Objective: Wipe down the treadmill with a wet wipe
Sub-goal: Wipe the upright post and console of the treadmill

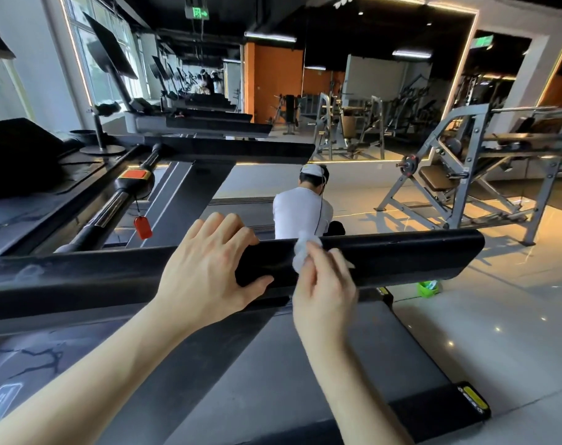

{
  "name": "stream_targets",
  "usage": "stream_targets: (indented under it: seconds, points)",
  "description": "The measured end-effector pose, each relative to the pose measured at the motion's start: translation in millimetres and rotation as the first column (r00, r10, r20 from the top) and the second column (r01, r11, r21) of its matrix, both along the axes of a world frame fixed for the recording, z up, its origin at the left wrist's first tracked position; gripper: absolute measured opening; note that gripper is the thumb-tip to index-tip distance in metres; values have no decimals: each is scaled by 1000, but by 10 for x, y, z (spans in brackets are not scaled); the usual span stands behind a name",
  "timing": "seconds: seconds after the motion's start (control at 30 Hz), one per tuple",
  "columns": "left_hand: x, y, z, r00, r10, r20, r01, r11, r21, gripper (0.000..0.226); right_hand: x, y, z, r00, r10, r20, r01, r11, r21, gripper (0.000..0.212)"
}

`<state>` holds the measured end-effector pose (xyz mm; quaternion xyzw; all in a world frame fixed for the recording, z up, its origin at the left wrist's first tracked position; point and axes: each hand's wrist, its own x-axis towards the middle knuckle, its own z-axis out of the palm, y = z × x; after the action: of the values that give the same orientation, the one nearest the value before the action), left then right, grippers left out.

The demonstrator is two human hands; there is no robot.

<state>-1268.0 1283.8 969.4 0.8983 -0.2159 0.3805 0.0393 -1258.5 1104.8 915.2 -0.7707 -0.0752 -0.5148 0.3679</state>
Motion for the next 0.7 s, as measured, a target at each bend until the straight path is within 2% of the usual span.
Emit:
stream_targets:
  seconds: [0.1,0.17,0.3,0.37,0.47,0.53,0.6,0.67,0.7]
  points:
    - [9,7,-10,1000,-1,19,1,1000,-5,48,-72,183,110,998,55,-19,-58,945,-323,31]
    - [15,21,-15,1000,1,8,-1,1000,-6,50,0,-4,232,998,-30,-58,3,910,-415,25]
    - [7,20,-9,1000,5,-18,-5,1000,4,53,205,-670,477,909,-335,-247,178,850,-495,20]
    - [-1,-1,4,1000,6,-20,-6,1000,6,53,242,-835,529,872,-376,-312,225,876,-426,18]
    - [-7,-21,10,1000,16,-17,-16,1000,6,52,118,-465,482,850,-408,-332,247,867,-433,11]
    - [-5,-26,-4,1000,23,-6,-23,1000,-1,52,19,-85,354,907,-336,-253,208,881,-425,25]
    - [-8,-27,-11,1000,12,14,-12,1000,-7,49,-83,155,213,976,-173,-131,106,906,-410,38]
    - [-8,-10,-9,1000,-1,27,1,1000,-9,48,-121,139,80,998,22,-63,-47,900,-433,41]
    - [-9,-7,-5,1000,-4,27,4,1000,7,49,-117,28,17,997,69,-35,-78,894,-441,40]
